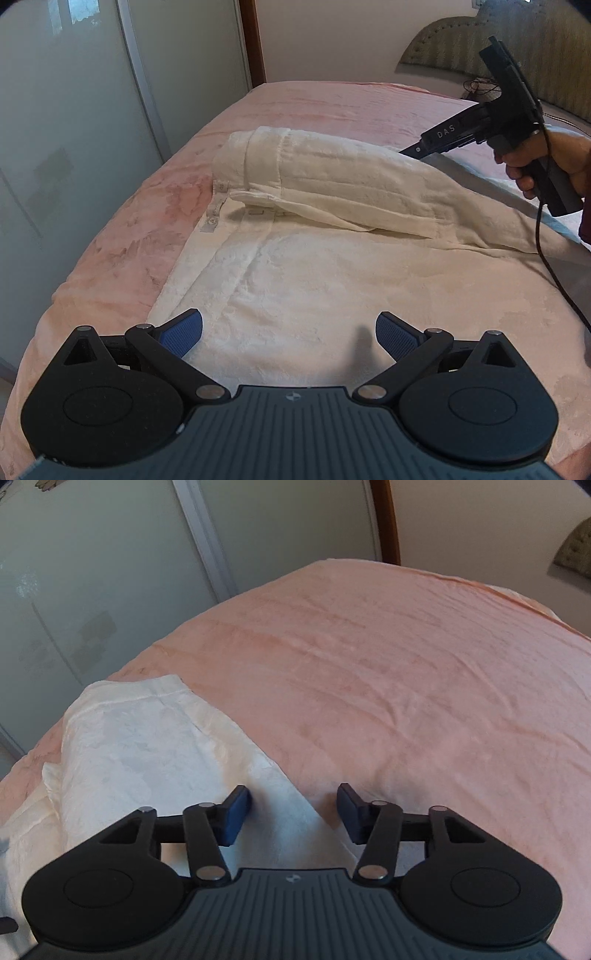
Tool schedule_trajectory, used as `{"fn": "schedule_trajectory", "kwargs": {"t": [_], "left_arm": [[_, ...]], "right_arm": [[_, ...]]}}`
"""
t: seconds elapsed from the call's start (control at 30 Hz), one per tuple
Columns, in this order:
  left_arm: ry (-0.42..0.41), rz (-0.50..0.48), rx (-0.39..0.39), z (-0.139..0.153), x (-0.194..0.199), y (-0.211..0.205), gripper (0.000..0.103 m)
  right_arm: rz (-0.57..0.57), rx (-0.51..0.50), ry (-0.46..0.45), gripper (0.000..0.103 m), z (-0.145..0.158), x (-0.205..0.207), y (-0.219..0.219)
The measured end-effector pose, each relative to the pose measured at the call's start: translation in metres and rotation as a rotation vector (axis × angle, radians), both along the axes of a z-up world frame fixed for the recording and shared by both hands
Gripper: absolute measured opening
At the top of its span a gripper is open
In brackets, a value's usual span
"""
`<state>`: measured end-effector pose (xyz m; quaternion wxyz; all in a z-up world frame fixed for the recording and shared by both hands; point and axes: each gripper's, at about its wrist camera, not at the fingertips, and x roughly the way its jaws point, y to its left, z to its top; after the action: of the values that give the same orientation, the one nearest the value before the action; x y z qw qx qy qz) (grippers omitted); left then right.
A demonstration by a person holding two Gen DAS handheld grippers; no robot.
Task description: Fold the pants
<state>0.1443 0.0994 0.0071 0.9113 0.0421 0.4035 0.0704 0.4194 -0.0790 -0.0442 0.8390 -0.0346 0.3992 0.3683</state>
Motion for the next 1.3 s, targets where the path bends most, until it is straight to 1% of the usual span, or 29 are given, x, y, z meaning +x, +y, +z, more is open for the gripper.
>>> {"fn": "schedule_trajectory", "kwargs": {"t": [0.03,0.07,0.13,0.2,0.27,0.3,0.37,0.43,0.5,0.53,0.57,0.6,0.63,0.67,0.77,0.83,0.87,0.9,0.93,0.97,1.0,1.03,1.07,1.1,1.13,1.17,1.27,1.3], "left_arm": [[-0.004,0.007,0.002,0.001,0.001,0.002,0.102],[-0.009,0.016,0.004,0.002,0.004,0.004,0.102],[-0.020,0.034,-0.007,0.006,0.009,0.009,0.102],[-0.038,0.059,-0.045,0.012,0.012,0.015,0.101],[-0.089,0.094,-0.119,0.022,0.009,0.026,0.101],[-0.121,0.115,-0.161,0.027,0.005,0.032,0.102],[-0.183,0.152,-0.258,0.036,-0.004,0.048,0.102],[-0.242,0.178,-0.394,0.039,-0.014,0.064,0.102],[-0.292,0.189,-0.560,0.037,-0.022,0.080,0.103],[-0.303,0.196,-0.636,0.034,-0.024,0.086,0.103],[-0.296,0.200,-0.709,0.030,-0.022,0.090,0.103],[-0.277,0.197,-0.752,0.027,-0.018,0.091,0.103],[-0.260,0.189,-0.777,0.024,-0.013,0.091,0.103],[-0.244,0.187,-0.792,0.021,-0.007,0.090,0.103],[-0.206,0.226,-0.857,0.012,0.006,0.094,0.102],[-0.210,0.264,-0.880,0.010,0.010,0.096,0.097],[-0.212,0.286,-0.892,0.009,0.011,0.098,0.086],[-0.210,0.295,-0.903,0.007,0.011,0.100,0.066],[-0.203,0.284,-0.911,0.006,0.010,0.102,0.056],[-0.194,0.272,-0.916,0.006,0.010,0.104,0.044],[-0.190,0.270,-0.908,0.007,0.009,0.105,0.038],[-0.191,0.267,-0.898,0.007,0.009,0.106,0.033],[-0.189,0.261,-0.891,0.007,0.009,0.107,0.026],[-0.185,0.257,-0.889,0.005,0.007,0.109,0.023],[-0.181,0.255,-0.896,0.004,0.005,0.112,0.022],[-0.177,0.254,-0.902,0.003,0.005,0.113,0.020],[-0.178,0.253,-0.907,0.003,0.004,0.115,0.018],[-0.181,0.253,-0.902,0.004,0.003,0.114,0.018]], "right_arm": [[0.019,0.008,-0.006,0.022,0.002,-0.004,0.001],[0.025,-0.001,-0.032,0.020,0.006,-0.011,0.004],[0.031,-0.052,-0.139,0.015,0.014,-0.031,0.011],[0.048,-0.095,-0.255,0.013,0.025,-0.059,0.018],[0.076,-0.157,-0.412,0.013,0.037,-0.097,0.026],[0.097,-0.176,-0.475,0.012,0.042,-0.116,0.029],[0.161,-0.233,-0.622,0.012,0.052,-0.169,0.036],[0.226,-0.261,-0.699,0.012,0.053,-0.215,0.039],[0.277,-0.289,-0.742,0.011,0.047,-0.253,0.039],[0.299,-0.299,-0.749,0.011,0.042,-0.269,0.039],[0.318,-0.303,-0.739,0.011,0.037,-0.280,0.039],[0.331,-0.309,-0.735,0.011,0.032,-0.288,0.039],[0.339,-0.317,-0.736,0.011,0.026,-0.293,0.040],[0.338,-0.315,-0.716,0.011,0.022,-0.294,0.041],[0.312,-0.263,-0.652,0.011,0.018,-0.289,0.040],[0.305,-0.253,-0.646,0.011,0.019,-0.288,0.039],[0.303,-0.253,-0.647,0.011,0.019,-0.288,0.037],[0.310,-0.256,-0.648,0.011,0.019,-0.288,0.036],[0.319,-0.266,-0.661,0.011,0.019,-0.290,0.035],[0.318,-0.285,-0.690,0.013,0.018,-0.296,0.034],[0.315,-0.310,-0.719,0.021,0.016,-0.303,0.032],[0.311,-0.340,-0.751,0.036,0.015,-0.308,0.028],[0.299,-0.386,-0.801,0.045,0.014,-0.315,0.024],[0.286,-0.422,-0.838,0.065,0.013,-0.319,0.017],[0.278,-0.459,-0.866,0.068,0.012,-0.321,0.008],[0.273,-0.491,-0.867,0.068,0.012,-0.320,-0.001],[0.193,-0.572,-0.813,0.067,0.015,-0.305,-0.031],[0.163,-0.591,-0.812,0.067,0.015,-0.299,-0.040]]}}
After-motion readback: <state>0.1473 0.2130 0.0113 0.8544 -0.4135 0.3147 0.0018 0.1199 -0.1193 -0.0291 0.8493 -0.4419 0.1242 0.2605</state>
